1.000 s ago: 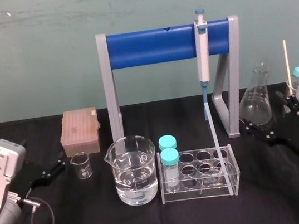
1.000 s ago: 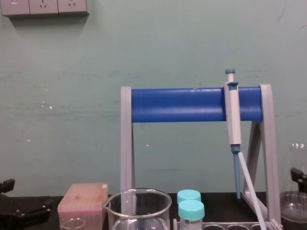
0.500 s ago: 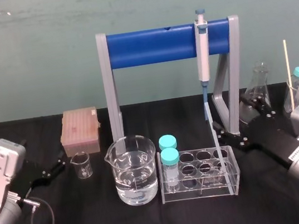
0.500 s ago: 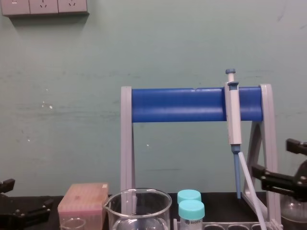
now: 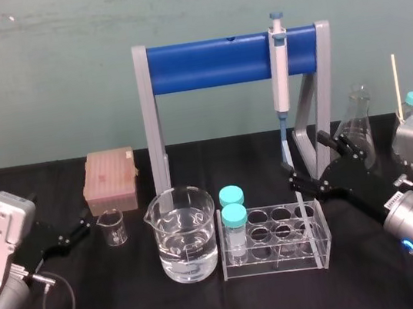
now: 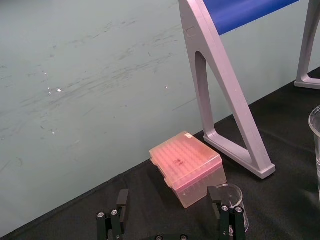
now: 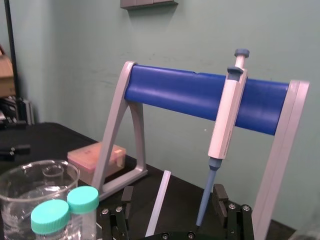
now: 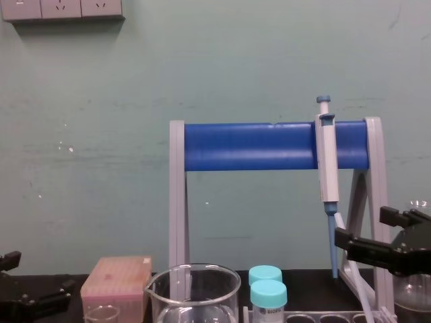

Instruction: Pick up the stirring rod with one hand, then place it down.

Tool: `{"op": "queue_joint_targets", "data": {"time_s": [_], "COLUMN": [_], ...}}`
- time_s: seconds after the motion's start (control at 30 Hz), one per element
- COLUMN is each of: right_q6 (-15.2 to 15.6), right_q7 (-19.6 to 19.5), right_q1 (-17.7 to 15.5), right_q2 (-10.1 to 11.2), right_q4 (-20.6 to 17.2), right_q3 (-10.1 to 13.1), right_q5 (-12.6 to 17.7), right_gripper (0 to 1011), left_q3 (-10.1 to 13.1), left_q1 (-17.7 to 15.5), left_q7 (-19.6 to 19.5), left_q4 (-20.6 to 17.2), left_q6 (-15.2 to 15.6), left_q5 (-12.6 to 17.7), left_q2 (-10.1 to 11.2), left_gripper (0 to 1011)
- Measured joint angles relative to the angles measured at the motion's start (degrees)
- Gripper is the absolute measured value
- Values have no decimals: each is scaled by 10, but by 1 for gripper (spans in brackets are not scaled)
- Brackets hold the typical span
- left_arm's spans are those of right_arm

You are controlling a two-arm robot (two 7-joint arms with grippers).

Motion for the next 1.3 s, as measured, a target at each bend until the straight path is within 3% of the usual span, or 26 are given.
{"op": "queue_joint_targets", "data": {"time_s": [0.47,0.87,1.3], "right_q6": [89,126,135], "right_q7": [93,119,121], "right_q1": [32,46,48], "right_q2": [-31,-39,-39], "right_q4": [45,65,68], "right_q3": [21,22,20], "right_q5": [94,106,108], "right_gripper": [1000,1000,1000], "left_q3": [0,0,0], "left_q1": [0,0,0], "left_q7": [0,0,0], "left_q4": [0,0,0], "left_q6": [0,0,0], "left_q5": [0,0,0], "left_q2": [0,0,0], "left_gripper": [1000,1000,1000]}}
